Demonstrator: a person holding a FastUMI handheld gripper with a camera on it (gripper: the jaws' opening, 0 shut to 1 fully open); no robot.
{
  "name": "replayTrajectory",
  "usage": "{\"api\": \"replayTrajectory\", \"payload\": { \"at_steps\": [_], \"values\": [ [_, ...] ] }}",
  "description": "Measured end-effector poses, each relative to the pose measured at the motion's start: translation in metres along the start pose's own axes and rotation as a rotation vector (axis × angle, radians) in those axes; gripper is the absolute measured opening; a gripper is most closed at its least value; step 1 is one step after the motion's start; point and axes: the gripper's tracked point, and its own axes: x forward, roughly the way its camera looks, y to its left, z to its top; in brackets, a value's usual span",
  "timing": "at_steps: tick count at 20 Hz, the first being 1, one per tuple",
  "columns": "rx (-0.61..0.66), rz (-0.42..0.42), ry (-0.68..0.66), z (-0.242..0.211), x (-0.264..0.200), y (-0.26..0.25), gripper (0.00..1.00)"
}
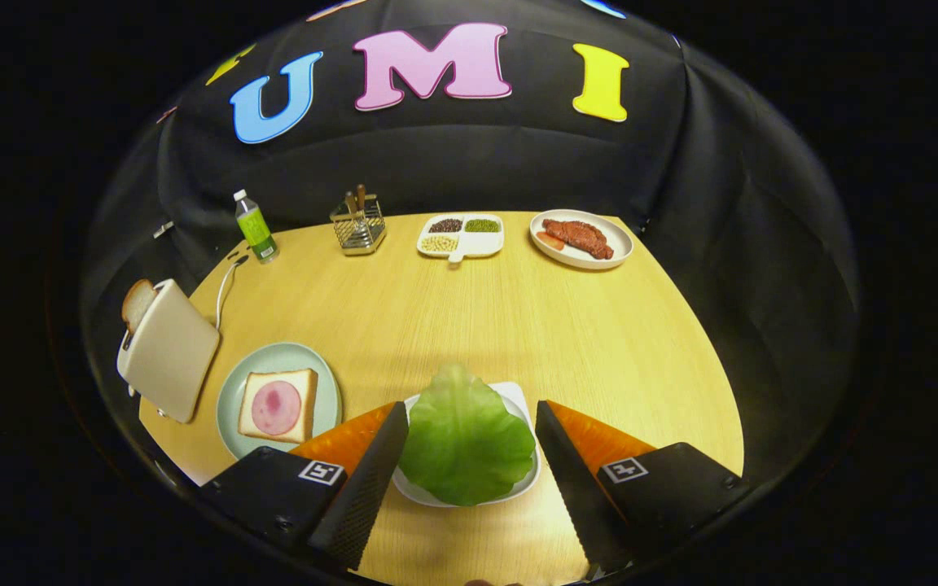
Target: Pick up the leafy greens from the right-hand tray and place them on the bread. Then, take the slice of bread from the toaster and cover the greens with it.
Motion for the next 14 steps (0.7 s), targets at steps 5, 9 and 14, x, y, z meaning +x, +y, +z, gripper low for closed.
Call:
{"api": "replayTrajectory", "payload": {
  "at_steps": [5, 9, 14],
  "values": [
    [-0.042, 0.018, 0.083, -0.032, 0.032, 0.002, 0.99],
    [-0.118, 0.026, 0.123, -0.052, 0.049, 0.005, 0.98],
    [-0.102, 0.027, 0.164, -0.065, 0.059, 0.005, 0.91]
  ]
}}
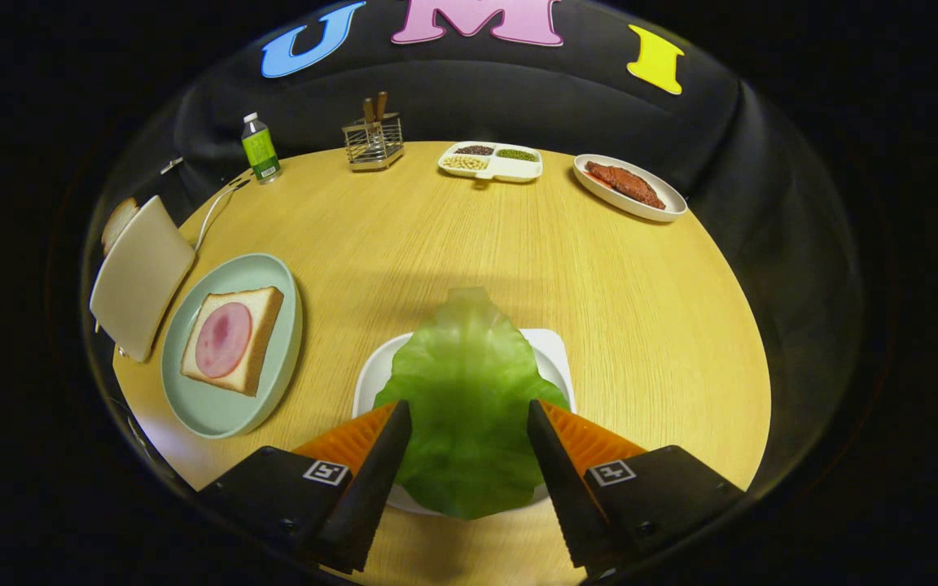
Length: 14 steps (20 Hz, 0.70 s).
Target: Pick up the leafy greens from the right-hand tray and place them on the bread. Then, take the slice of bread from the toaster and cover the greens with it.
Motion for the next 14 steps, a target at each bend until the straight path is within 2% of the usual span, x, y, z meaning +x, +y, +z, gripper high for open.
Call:
{"api": "replayTrajectory", "payload": {
  "at_steps": [5, 9, 11, 14],
  "values": [
    [0.019, 0.018, 0.016, -0.0022, 0.0037, 0.0017, 0.91],
    [-0.004, 0.031, 0.009, -0.0039, 0.0042, 0.0079, 0.85],
    [-0.007, 0.029, 0.007, -0.0034, 0.0045, 0.0076, 0.62],
    [0.024, 0.018, 0.006, -0.0026, 0.0056, 0.0033, 0.37]
  ]
}}
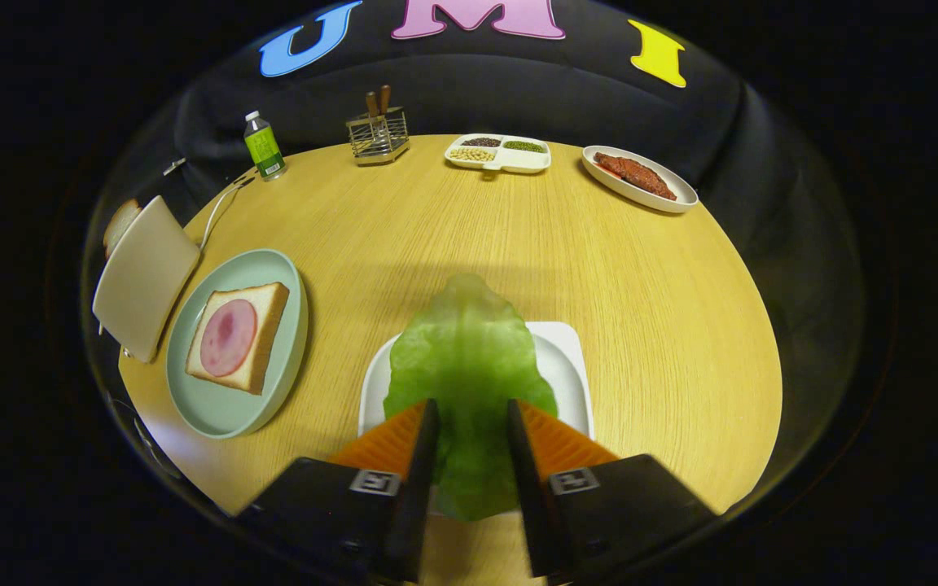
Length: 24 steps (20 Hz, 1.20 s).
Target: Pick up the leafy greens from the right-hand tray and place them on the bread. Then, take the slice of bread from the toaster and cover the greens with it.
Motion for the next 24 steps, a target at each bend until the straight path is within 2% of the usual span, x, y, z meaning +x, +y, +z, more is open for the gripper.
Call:
{"api": "replayTrajectory", "payload": {
  "at_steps": [1, 2, 3, 4, 5, 7, 15, 24],
  "values": [
    [0.0, 0.001, -0.005, 0.001, 0.0, 0.0, 0.28],
    [-0.004, 0.003, -0.007, 0.0, -0.001, -0.001, 0.28],
    [-0.014, 0.01, -0.008, 0.0, -0.001, 0.0, 0.19],
    [-0.018, 0.015, -0.008, 0.0, 0.0, -0.001, 0.19],
    [-0.018, 0.023, -0.006, 0.001, 0.0, -0.001, 0.09],
    [-0.01, 0.032, 0.0, 0.001, -0.001, -0.001, 0.06],
    [-0.052, 0.037, -0.041, 0.022, -0.041, 0.017, 0.05],
    [-0.048, 0.065, -0.132, 0.072, -0.101, 0.074, 0.05]
  ]
}}
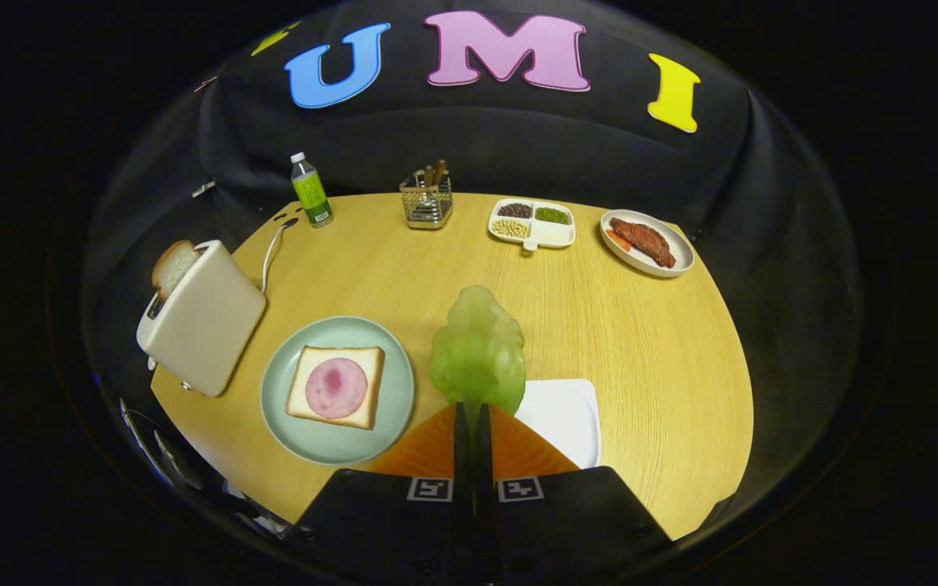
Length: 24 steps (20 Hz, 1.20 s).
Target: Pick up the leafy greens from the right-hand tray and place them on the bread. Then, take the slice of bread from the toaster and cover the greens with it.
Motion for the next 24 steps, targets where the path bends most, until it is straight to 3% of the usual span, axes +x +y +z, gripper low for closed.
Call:
{"api": "replayTrajectory", "payload": {
  "at_steps": [6, 15, 24],
  "values": [
    [0.022, 0.03, -0.027, 0.023, -0.013, 0.047, 0.05],
    [-0.055, 0.145, 0.007, 0.013, -0.003, 0.132, 0.06],
    [-0.16, 0.113, 0.069, -0.021, 0.043, 0.156, 0.06]
  ]
}}
